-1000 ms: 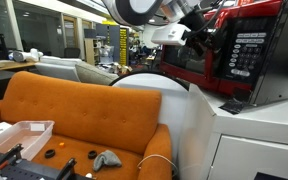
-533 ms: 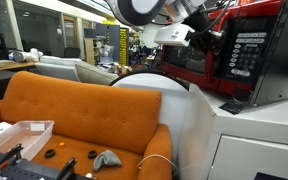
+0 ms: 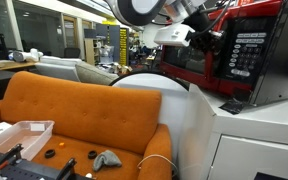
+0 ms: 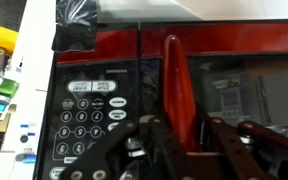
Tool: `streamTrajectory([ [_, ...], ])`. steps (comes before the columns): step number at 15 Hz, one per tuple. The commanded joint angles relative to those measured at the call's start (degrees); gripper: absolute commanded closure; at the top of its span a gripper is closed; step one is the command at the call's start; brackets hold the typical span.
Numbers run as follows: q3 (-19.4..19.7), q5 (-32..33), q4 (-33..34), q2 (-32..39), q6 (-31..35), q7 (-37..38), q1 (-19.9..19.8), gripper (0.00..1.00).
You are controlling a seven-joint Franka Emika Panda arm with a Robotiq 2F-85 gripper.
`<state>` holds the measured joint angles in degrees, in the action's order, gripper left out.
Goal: Open the microwave door
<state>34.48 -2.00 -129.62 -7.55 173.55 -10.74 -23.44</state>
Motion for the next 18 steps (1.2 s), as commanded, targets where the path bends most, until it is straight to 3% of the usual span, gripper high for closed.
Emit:
streamTrajectory([
  [1, 1.15, -1.37, -1.46, -1.71, -0.59, -3.53, 1.48, 0.92],
  [18, 0.32, 1.99, -12.24, -15.14, -3.48, -7.95, 2.10, 0.92],
])
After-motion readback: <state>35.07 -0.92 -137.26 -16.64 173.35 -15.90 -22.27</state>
